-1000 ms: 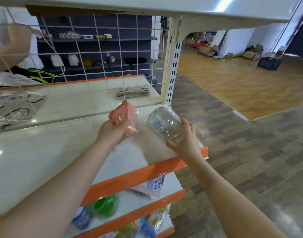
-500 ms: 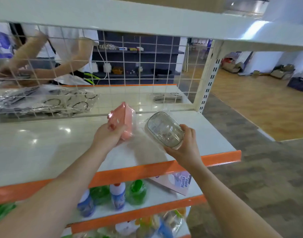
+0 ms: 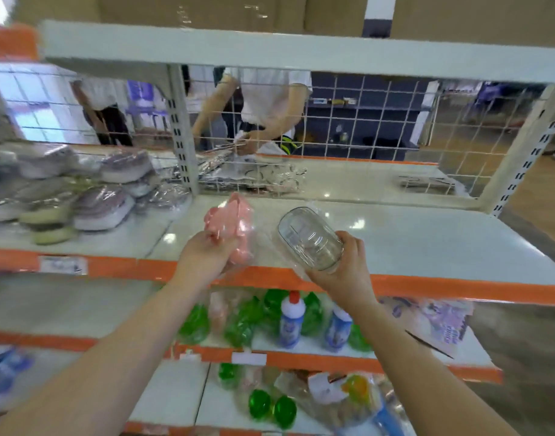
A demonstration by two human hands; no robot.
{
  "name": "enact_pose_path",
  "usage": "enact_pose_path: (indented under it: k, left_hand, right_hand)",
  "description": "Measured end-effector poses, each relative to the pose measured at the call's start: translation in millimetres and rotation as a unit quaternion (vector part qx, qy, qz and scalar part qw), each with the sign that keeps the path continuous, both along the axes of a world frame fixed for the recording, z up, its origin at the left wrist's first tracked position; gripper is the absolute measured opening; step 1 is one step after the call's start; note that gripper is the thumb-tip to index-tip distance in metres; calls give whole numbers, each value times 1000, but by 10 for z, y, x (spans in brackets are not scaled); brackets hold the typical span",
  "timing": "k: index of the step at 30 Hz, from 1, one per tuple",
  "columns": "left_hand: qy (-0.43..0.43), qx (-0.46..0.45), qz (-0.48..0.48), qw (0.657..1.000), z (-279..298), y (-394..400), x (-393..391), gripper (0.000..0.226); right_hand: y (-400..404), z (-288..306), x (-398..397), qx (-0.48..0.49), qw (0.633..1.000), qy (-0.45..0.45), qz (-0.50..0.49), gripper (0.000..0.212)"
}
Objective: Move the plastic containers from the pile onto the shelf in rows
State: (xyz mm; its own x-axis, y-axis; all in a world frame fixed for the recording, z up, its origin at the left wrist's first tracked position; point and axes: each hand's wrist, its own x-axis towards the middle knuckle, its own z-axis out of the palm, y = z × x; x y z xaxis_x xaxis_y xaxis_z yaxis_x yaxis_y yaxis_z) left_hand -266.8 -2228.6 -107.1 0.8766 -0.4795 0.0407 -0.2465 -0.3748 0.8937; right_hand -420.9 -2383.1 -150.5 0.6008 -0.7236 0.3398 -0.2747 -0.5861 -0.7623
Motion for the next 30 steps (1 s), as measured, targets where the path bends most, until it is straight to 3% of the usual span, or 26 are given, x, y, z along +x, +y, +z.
enact_pose_path:
  k: [5,8,10,13,17,20,24,30]
  left_hand:
    - [32,-11,67,997,-63,910,384,49]
    - [16,-19,108,994,-40,1310,606,34]
    - [22,-33,128,991,-35,1521,734,50]
    - [31,-50,150,987,-27,1774,964,41]
    - [3,-81,191,978,-3,1980,1393,61]
    - [-48,-86,205,974,132,2074,1704,37]
    - [-93,-126,240,958,299,2231,2213,51]
    - [-112,-148,302,935,364,2674,2879,40]
  right_hand:
    - [706,-12,565,25,997,15,66,86]
    - [1022,-1,917,20,994,29,101,85]
    - [1175,18,1139,16,992,38,117,85]
    - [1359,81,1484,11,990,42,136,84]
    - [1522,181,1966,4,987,19,159,85]
    - [1603,294,2398,-17,982,-29,188,87]
    - [1761,515,3028,-32,974,-71,212,88]
    - [2118,674,3869,-83,958,-92,257,84]
